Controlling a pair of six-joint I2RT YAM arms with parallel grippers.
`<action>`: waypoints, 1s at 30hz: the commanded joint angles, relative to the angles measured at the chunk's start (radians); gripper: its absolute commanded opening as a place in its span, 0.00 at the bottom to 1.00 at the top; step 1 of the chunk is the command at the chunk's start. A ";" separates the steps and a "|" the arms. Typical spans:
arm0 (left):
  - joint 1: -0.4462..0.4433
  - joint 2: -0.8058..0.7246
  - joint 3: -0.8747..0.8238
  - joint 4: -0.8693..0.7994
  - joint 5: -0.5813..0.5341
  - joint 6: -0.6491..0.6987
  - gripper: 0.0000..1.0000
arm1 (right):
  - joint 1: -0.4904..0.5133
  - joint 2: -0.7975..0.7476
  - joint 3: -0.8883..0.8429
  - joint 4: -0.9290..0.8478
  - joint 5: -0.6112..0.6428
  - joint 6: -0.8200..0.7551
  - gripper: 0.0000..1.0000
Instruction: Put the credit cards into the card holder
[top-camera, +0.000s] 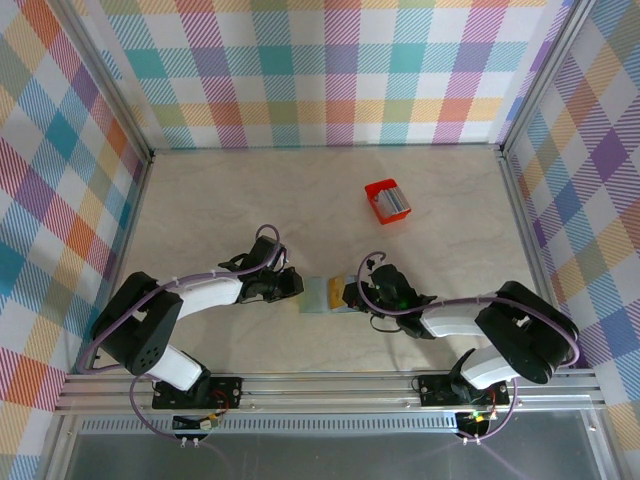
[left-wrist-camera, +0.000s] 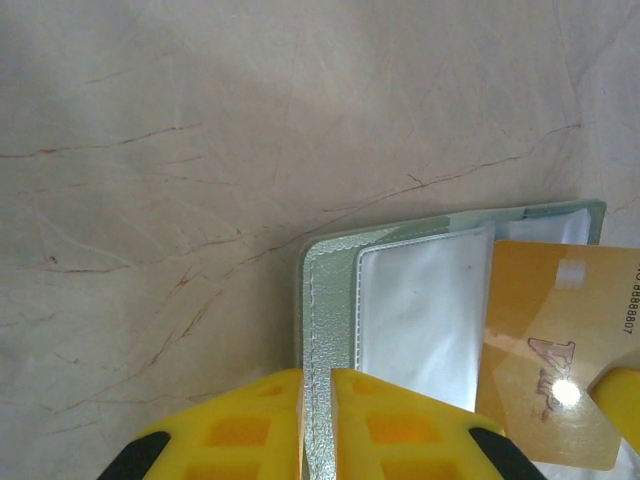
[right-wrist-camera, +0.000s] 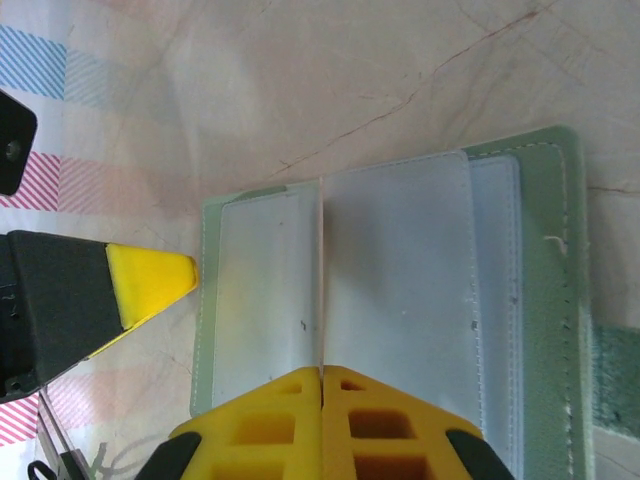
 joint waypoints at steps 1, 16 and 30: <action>-0.008 0.010 0.001 -0.013 -0.011 0.020 0.15 | 0.007 0.014 -0.002 0.055 -0.024 0.002 0.00; -0.007 0.040 0.007 -0.014 -0.018 0.031 0.16 | 0.007 0.001 -0.002 0.043 -0.015 -0.008 0.00; -0.008 0.046 0.009 -0.011 -0.013 0.031 0.16 | 0.006 0.071 -0.003 0.102 -0.022 0.021 0.00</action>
